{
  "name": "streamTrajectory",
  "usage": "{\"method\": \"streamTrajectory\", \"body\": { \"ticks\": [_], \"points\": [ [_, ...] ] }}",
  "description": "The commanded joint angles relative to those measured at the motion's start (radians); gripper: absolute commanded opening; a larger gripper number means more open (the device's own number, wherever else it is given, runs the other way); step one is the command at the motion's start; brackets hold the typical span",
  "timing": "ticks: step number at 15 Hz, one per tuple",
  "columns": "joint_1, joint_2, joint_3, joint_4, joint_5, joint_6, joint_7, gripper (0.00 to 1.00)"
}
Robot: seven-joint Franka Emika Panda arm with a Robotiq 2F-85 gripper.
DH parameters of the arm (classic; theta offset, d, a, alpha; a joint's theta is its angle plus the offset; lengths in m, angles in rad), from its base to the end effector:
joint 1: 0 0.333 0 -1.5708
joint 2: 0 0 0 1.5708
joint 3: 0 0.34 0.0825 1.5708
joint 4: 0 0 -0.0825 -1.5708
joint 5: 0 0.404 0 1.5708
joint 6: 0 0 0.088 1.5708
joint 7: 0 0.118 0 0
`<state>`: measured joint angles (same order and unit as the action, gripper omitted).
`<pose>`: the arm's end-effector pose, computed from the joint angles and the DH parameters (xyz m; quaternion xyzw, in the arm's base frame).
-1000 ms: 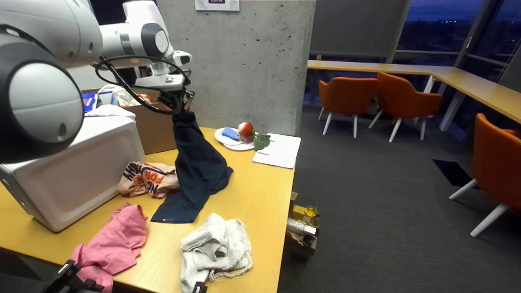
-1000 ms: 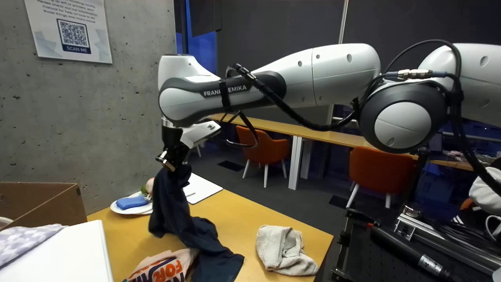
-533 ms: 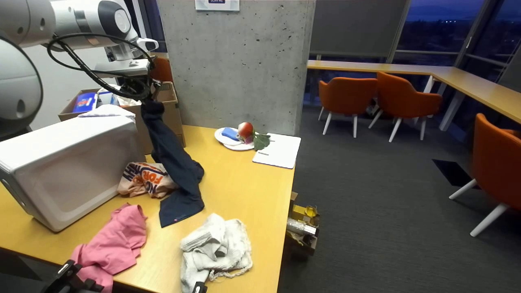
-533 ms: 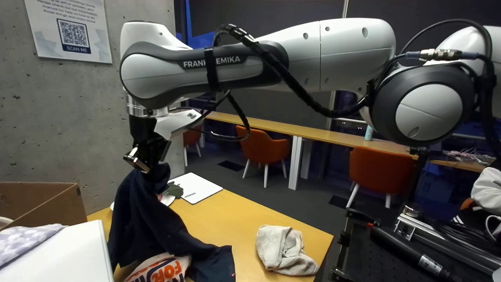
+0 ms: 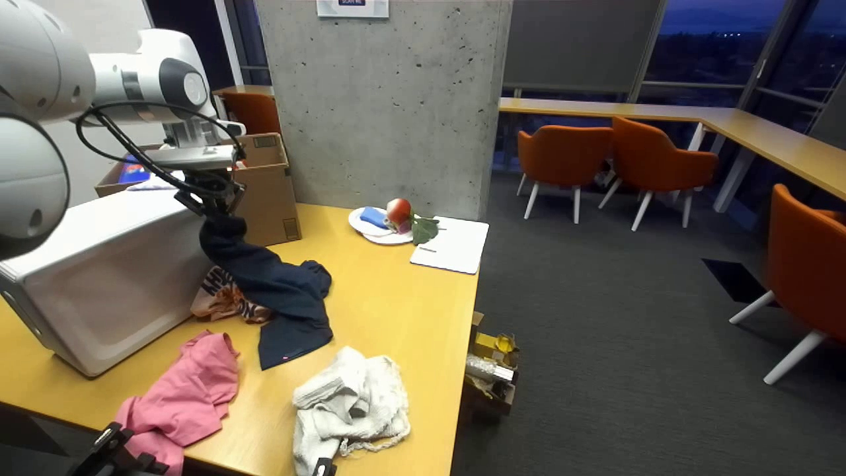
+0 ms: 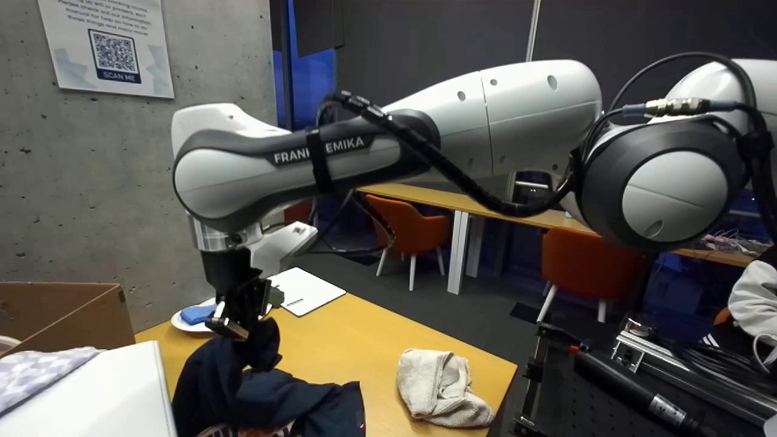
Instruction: Put the clothes together
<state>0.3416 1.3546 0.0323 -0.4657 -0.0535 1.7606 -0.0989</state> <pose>0.7920 0.2872 0.1826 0.9732 0.2279 -0.0282 0.0140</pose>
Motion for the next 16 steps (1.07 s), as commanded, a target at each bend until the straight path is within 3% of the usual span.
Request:
{"method": "streamTrajectory", "body": {
  "ticks": [1, 3, 4, 5, 6, 7, 11, 16],
  "points": [
    [0.003, 0.156, 0.002, 0.093, -0.016, 0.043, -0.040, 0.02],
    [0.014, 0.188, -0.008, 0.056, -0.027, 0.137, -0.020, 0.02],
    [0.022, 0.135, -0.011, -0.059, -0.030, 0.223, -0.007, 0.02],
    [0.027, 0.156, -0.012, -0.052, -0.028, 0.263, -0.005, 0.02],
    [0.030, 0.161, -0.008, -0.046, -0.034, 0.282, 0.002, 0.14],
    [0.030, 0.161, -0.011, -0.046, -0.038, 0.298, 0.008, 0.32],
    [0.012, 0.151, -0.017, 0.011, -0.047, 0.276, 0.009, 0.61],
    [-0.006, 0.152, -0.017, -0.022, -0.044, 0.305, -0.007, 0.97]
  ]
}}
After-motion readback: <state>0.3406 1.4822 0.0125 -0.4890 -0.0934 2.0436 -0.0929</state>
